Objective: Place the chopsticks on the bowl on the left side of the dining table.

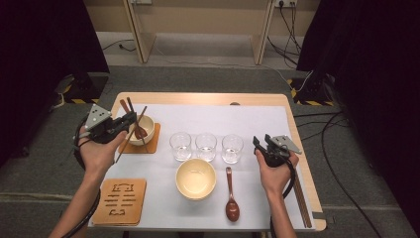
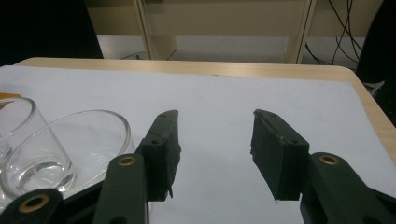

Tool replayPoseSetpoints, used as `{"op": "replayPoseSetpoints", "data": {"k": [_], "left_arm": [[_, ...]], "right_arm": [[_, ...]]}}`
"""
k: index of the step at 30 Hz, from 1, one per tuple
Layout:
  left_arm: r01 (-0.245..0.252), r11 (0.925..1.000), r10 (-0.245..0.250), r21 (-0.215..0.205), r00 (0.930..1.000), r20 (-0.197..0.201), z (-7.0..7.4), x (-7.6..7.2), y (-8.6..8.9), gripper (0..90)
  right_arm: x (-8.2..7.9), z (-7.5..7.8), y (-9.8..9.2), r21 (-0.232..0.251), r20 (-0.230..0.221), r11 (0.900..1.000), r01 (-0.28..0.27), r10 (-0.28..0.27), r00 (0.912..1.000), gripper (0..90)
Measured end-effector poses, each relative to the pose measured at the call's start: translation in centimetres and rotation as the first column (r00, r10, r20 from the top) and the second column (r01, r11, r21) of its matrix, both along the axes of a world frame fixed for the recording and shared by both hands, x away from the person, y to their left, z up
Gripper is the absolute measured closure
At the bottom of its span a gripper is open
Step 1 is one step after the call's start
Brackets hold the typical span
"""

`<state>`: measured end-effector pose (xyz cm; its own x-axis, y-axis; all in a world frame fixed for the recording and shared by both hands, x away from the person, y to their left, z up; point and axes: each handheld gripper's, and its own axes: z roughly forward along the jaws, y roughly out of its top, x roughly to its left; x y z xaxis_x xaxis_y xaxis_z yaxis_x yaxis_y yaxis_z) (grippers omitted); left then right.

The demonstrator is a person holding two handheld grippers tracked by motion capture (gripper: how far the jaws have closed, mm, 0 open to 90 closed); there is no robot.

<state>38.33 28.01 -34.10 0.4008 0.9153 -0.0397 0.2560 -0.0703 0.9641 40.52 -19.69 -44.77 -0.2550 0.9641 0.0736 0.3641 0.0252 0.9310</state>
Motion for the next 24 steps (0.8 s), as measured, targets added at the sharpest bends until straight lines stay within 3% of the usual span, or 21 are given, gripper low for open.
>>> {"op": "replayPoseSetpoints", "data": {"k": [9, 24], "left_arm": [[-0.032, 0.9994, 0.032, 0.011, 0.9990, -0.033, -0.6, 0.7, 1.2, 83.9], [-0.066, 0.9970, 0.071, 0.041, 0.9885, -0.133, -2.1, 5.3, 1.3, 83.9]], "right_arm": [[0.1, -0.2, 0.0, -0.001, -0.007, 1.000, 0.003, -0.003, 1.0000, 51.8], [0.1, -0.3, 0.0, -0.003, -0.010, 1.000, 0.003, -0.003, 0.9999, 51.9]]}}
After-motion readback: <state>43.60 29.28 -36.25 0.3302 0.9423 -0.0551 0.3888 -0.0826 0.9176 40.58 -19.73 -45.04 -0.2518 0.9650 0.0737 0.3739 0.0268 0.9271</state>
